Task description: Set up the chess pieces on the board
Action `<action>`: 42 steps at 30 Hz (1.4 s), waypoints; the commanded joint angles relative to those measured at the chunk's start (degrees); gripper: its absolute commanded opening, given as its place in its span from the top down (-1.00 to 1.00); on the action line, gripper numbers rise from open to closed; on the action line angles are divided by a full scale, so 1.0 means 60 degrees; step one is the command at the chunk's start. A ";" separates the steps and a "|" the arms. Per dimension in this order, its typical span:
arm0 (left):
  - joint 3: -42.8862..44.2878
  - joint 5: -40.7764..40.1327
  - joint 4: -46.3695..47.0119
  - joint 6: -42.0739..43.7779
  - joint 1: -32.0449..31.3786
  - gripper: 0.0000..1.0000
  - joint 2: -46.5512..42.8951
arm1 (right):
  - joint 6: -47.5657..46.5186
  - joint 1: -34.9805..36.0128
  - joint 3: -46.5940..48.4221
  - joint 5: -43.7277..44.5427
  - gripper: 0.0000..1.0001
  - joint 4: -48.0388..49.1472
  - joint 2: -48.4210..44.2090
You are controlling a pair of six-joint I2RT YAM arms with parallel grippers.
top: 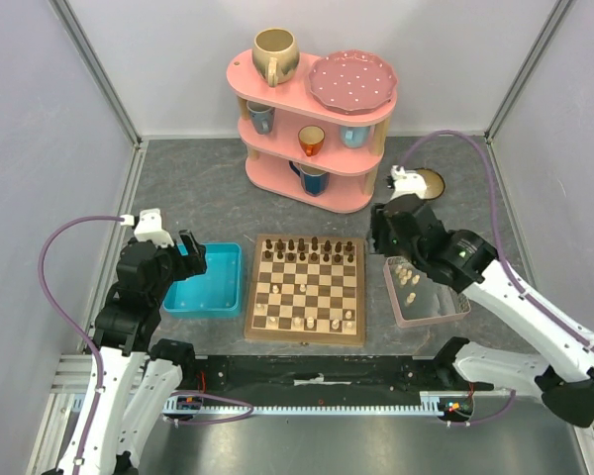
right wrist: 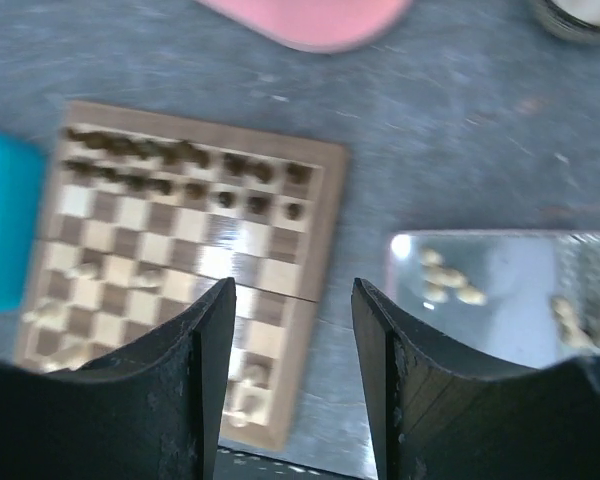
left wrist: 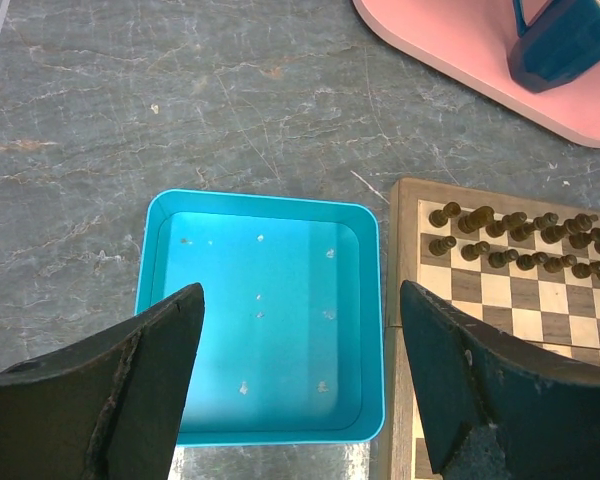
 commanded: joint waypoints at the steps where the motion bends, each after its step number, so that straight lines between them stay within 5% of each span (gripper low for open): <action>1: -0.0045 0.0160 0.0332 -0.0168 -0.0043 -0.70 0.0042 | -0.0544 -0.1759 -0.0862 -0.0606 -0.15 -0.0905 -0.0174; 16: -0.0031 0.0160 0.0332 -0.0168 -0.0160 -0.70 0.0100 | -0.1307 -0.8132 -0.3045 -0.3184 -0.15 -0.0393 -0.0686; 21: -0.0060 0.0131 0.0332 -0.0168 -0.0204 -0.70 -0.0002 | -0.1321 -0.9410 -0.3472 -0.3640 -0.15 -0.0349 -0.0731; 38: -0.0060 0.0014 0.0332 -0.0212 -0.0746 -0.70 0.0056 | -0.1453 -0.9618 -0.3575 -0.3625 -0.09 -0.0232 -0.0437; 42: -0.0045 0.0043 0.0332 -0.0197 -0.0849 -0.70 0.0159 | -0.1264 -0.8860 -0.3604 -0.3129 -0.07 -0.0188 -0.0292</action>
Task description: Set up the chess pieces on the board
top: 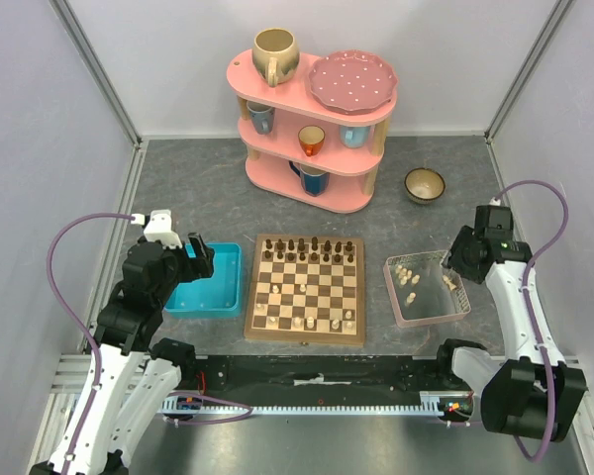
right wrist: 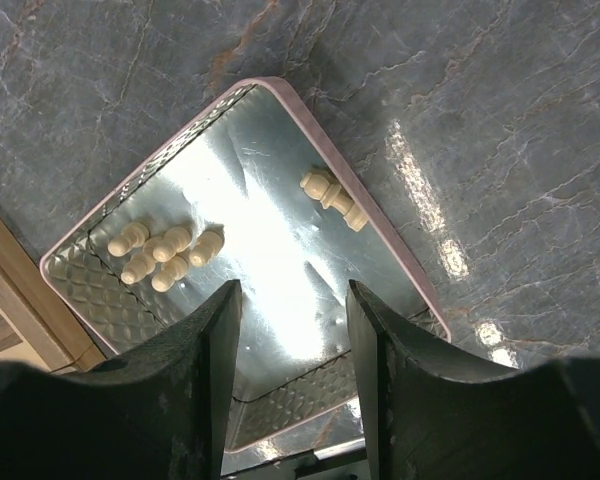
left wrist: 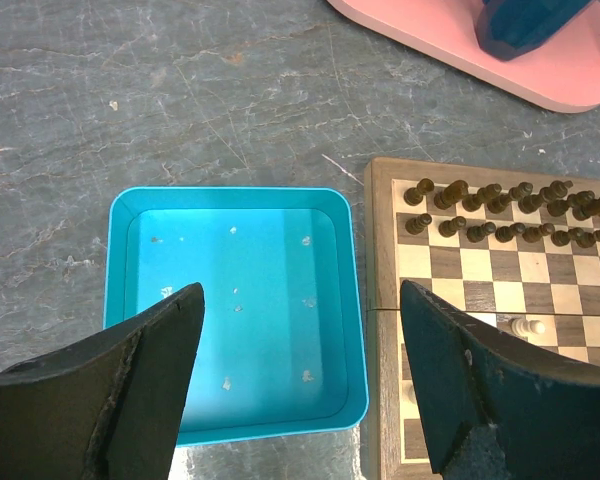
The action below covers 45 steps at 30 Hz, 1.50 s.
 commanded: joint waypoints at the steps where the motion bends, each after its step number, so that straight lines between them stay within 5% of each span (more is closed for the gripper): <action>1: 0.0016 0.0018 0.0328 -0.0197 -0.0091 -0.70 0.0112 | 0.0037 0.0830 -0.0005 0.0442 -0.07 0.0195 0.0266; 27: 0.0016 0.0091 0.0430 -0.0183 -0.0135 -0.70 0.0200 | -0.0328 0.3687 0.1035 -0.0522 0.10 0.1542 0.3005; 45: 0.0002 0.0105 0.0430 -0.0183 -0.0135 -0.70 0.0258 | -0.0416 0.4010 0.1123 -0.0025 0.21 0.1147 0.3562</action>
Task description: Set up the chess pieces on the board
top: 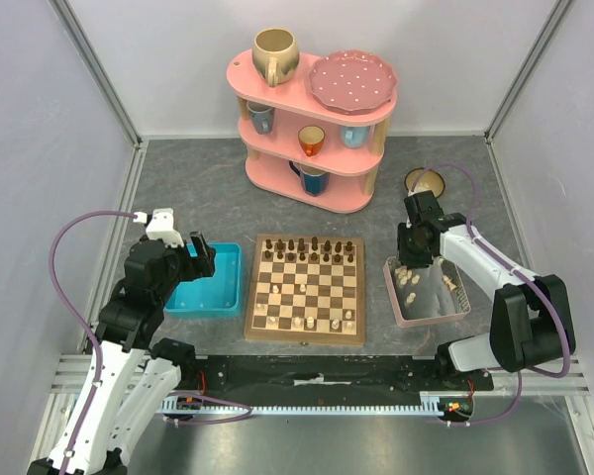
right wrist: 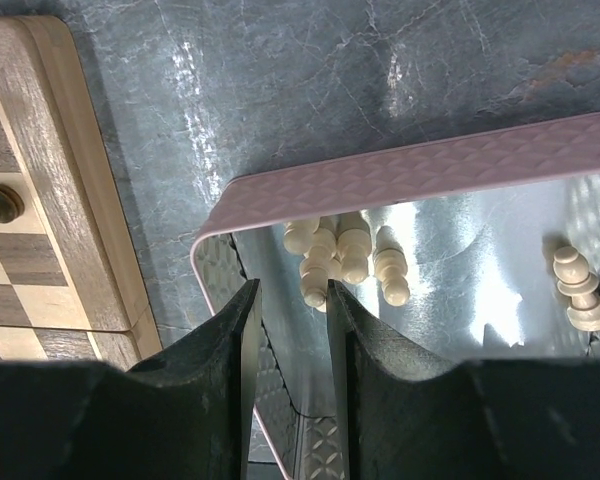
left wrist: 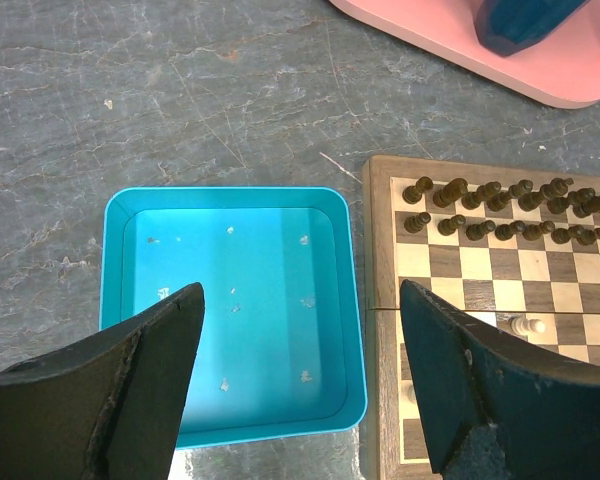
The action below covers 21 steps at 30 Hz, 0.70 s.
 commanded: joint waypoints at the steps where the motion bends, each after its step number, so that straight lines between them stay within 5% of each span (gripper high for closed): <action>1: 0.0002 0.0116 0.0350 -0.0183 -0.0041 -0.70 0.0047 | -0.0187 0.0047 0.0329 0.0179 0.21 -0.0212 0.0051; 21: 0.0002 0.0116 0.0350 -0.0183 -0.0041 -0.70 0.0018 | -0.0231 0.0062 0.0051 0.0296 0.27 -0.0139 0.0227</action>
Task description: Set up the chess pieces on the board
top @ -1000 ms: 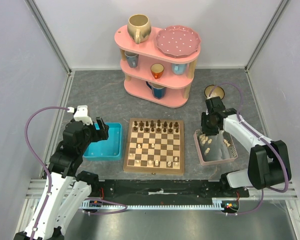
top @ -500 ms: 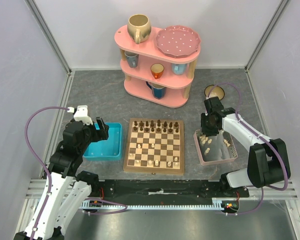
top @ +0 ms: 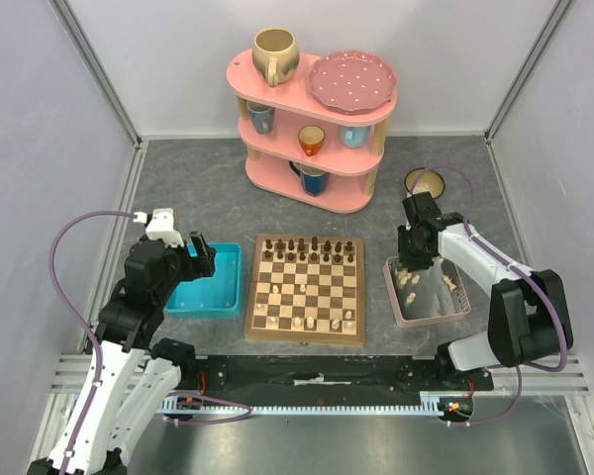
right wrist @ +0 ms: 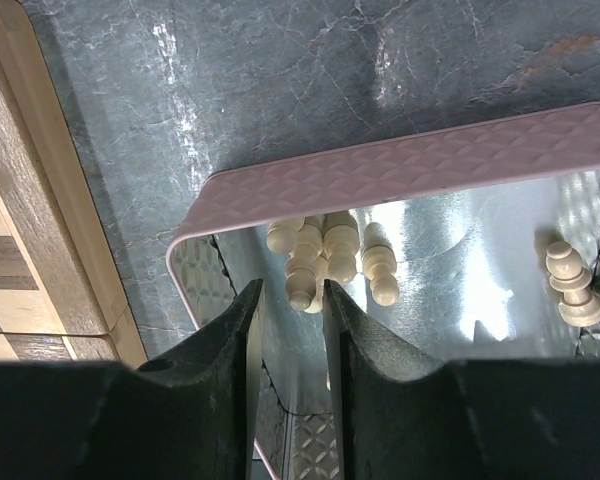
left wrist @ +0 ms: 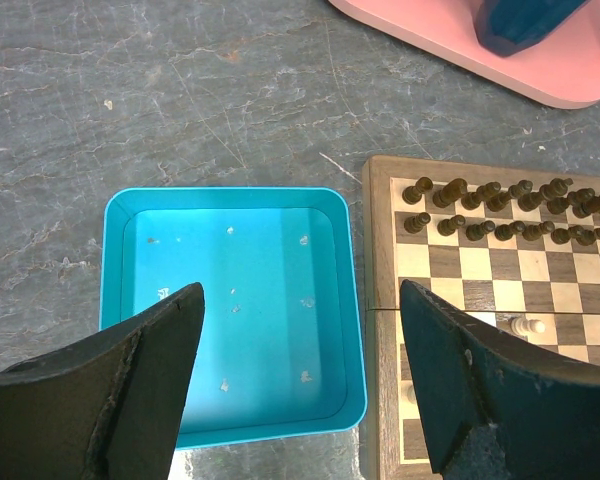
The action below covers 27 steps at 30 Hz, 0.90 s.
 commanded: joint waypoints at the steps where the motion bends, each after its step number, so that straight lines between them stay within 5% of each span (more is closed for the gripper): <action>1: 0.0005 0.0113 0.0339 -0.0183 -0.0041 -0.70 0.0018 | -0.0118 0.0058 0.0036 0.0121 0.29 0.0087 0.0008; 15: 0.0005 0.0098 0.0339 -0.0183 -0.0041 -0.70 0.0018 | -0.0089 0.0058 -0.0096 0.0150 0.38 0.0116 0.0067; 27: -0.0009 0.0098 0.0339 -0.0183 -0.0041 -0.70 -0.0012 | -0.0074 0.0058 0.0079 0.0268 0.66 -0.0044 -0.0152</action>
